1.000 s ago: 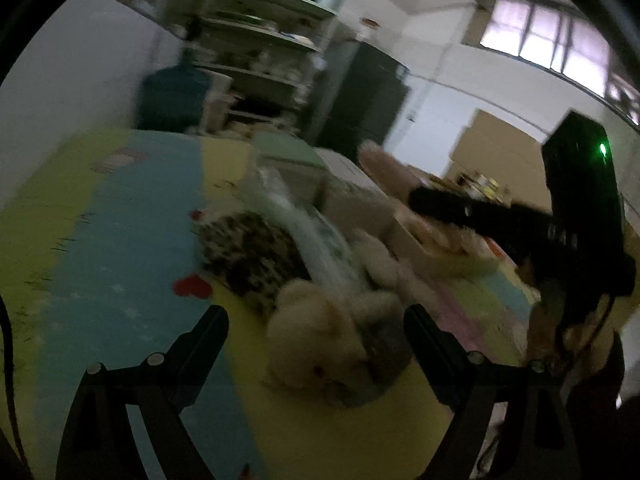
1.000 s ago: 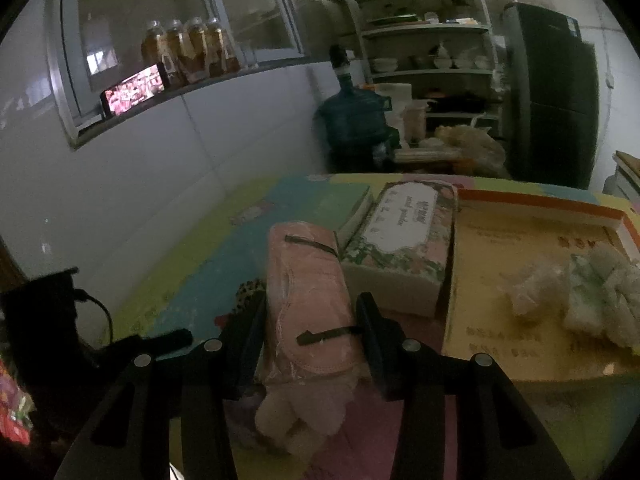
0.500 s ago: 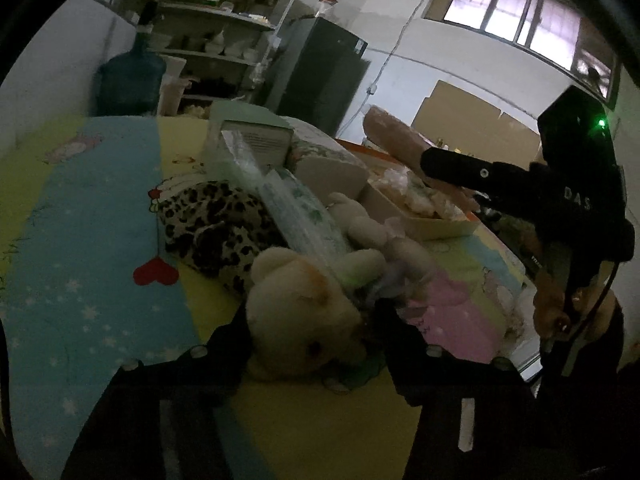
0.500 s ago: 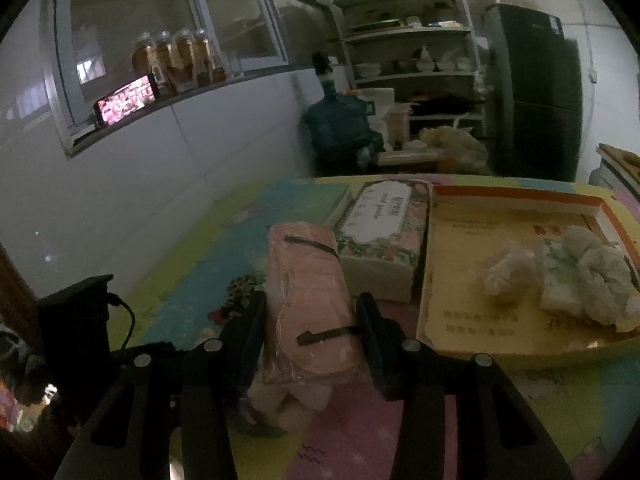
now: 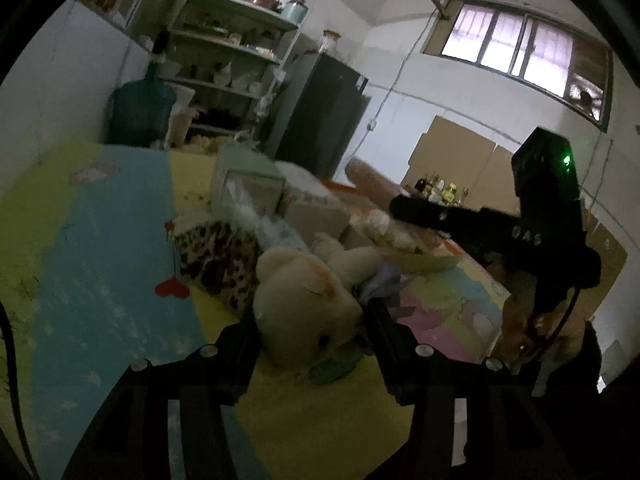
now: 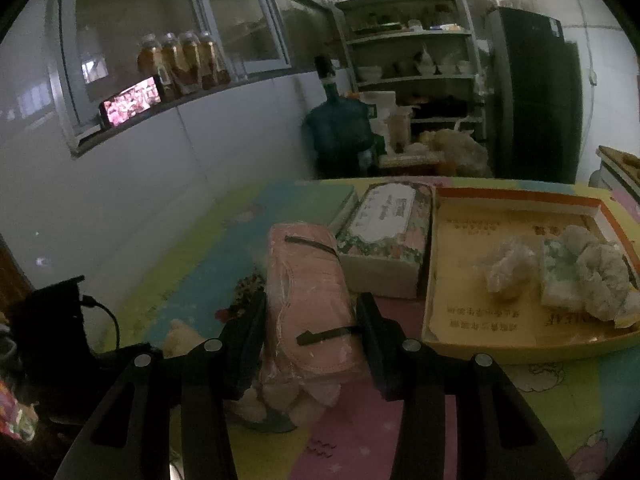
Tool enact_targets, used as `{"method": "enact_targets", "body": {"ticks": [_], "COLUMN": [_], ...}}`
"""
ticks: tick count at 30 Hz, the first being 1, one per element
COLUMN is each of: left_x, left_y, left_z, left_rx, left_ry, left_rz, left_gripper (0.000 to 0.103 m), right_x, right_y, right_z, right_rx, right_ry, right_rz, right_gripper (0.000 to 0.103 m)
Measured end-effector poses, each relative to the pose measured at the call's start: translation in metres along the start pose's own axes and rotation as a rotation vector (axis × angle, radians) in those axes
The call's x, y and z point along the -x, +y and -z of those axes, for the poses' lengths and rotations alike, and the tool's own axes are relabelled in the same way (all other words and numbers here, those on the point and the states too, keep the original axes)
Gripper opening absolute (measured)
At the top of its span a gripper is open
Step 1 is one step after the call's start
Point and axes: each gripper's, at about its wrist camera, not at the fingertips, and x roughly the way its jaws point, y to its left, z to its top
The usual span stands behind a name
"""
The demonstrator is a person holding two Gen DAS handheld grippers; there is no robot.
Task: Organize soft objects
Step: 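Carry teddy bear in left tool while right tool carries pink towel to the box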
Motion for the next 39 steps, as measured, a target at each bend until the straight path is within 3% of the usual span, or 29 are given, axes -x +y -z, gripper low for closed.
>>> {"method": "enact_targets", "body": {"ticks": [14,39], "left_x": [0.001,-0.084], "left_y": [-0.043,-0.112], "left_z": [-0.035,-0.084], "left_rx": [-0.060,-0.088], "left_ry": [-0.068,-0.050], "left_rz": [-0.018,-0.025], "left_gripper": [0.052,0.052], "right_x": [0.044,0.098], "right_y": [-0.020,-0.119], "right_z": [-0.004,-0.005], "right_rx": [-0.030,-0.143], "right_ry": [-0.103,-0.210], "right_rz": [0.059,0.177], "right_gripper": [0.047,0.047]}}
